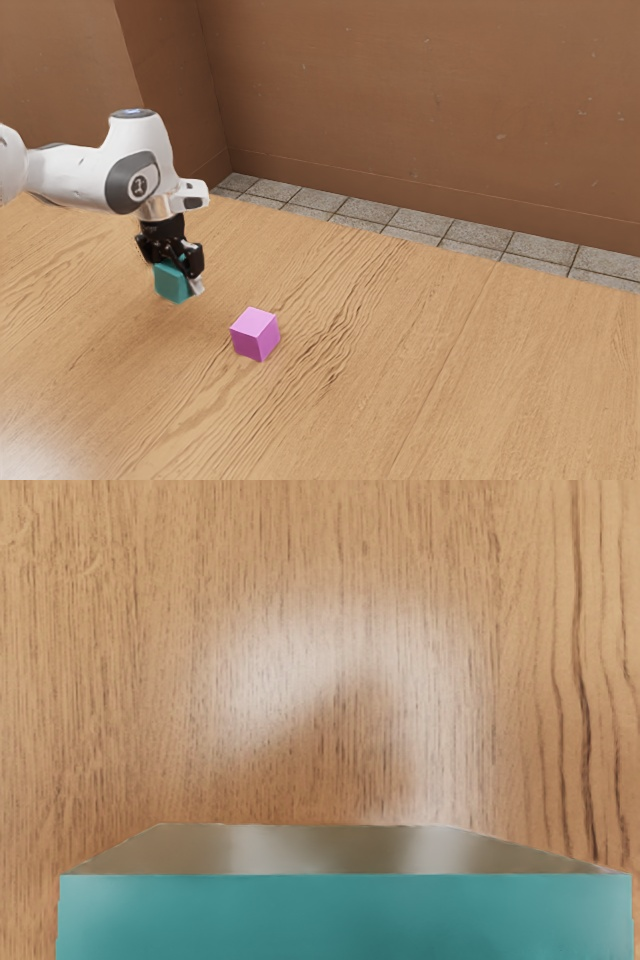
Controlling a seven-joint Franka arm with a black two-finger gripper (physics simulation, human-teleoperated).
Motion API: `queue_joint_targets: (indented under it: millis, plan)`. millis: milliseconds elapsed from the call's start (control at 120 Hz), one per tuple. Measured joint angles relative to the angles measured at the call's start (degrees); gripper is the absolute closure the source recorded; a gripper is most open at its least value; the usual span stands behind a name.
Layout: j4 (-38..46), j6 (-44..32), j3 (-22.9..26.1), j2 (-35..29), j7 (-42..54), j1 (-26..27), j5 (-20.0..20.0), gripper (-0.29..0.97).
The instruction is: Pick up the blue block with one arm, and put the blue block on the pink block with one arm
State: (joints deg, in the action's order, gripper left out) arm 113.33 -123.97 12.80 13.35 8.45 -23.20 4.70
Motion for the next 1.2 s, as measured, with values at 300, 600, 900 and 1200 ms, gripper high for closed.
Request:
queue_joint_targets:
  millis: [300,600,900,1200]
  plan:
    - [-1.02,0.98,6.21,0.55,-7.46,0.39,-0.61,0.39]
    - [-0.93,1.87,9.01,1.13,-13.76,2.8,-0.25,0.46]
    - [-1.09,1.79,9.03,2.89,-19.09,4.59,0.89,0.51]
    - [-1.28,1.62,9.0,3.63,-20.64,5.0,-0.45,0.26]
